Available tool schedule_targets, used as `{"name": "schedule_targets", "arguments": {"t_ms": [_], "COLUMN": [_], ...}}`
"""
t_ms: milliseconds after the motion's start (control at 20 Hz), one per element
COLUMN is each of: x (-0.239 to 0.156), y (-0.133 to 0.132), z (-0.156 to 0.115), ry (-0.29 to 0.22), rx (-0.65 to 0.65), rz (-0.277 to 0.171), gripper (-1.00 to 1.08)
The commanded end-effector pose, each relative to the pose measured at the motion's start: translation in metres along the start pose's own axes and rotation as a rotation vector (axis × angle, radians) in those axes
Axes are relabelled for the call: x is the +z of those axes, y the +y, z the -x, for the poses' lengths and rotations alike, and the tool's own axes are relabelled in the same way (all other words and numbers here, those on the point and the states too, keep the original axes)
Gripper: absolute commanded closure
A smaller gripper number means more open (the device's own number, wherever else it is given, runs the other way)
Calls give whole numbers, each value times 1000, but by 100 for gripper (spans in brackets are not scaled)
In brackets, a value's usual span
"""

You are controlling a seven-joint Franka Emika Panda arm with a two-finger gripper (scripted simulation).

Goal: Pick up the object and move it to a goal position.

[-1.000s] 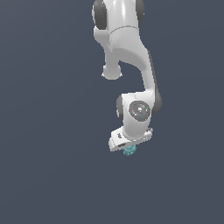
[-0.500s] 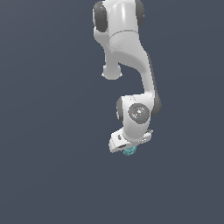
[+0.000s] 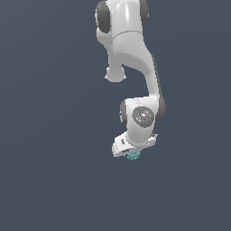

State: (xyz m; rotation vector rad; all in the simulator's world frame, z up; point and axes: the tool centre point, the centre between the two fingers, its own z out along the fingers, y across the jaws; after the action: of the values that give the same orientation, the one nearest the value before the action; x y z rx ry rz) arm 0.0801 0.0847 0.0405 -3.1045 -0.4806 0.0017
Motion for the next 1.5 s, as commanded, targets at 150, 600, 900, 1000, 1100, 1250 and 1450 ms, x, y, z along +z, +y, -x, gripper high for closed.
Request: {"name": "schedule_targets", "arguments": {"t_ms": [150,600,900,1000,1100,1250,1450], "x": [-15,-86,-145,-164,-182,-209,-236], "y": [11,60,100,113,126,145,164], "z": [2,12,20,22,25,27,29], "ry": [1,1,1,1,1,1,1], "rx": [1,1,0,0,0,0,0], "rz": [0,0,0,-1,-1,-1,0], "gripper": [108,108,108,108,108,108,108]}}
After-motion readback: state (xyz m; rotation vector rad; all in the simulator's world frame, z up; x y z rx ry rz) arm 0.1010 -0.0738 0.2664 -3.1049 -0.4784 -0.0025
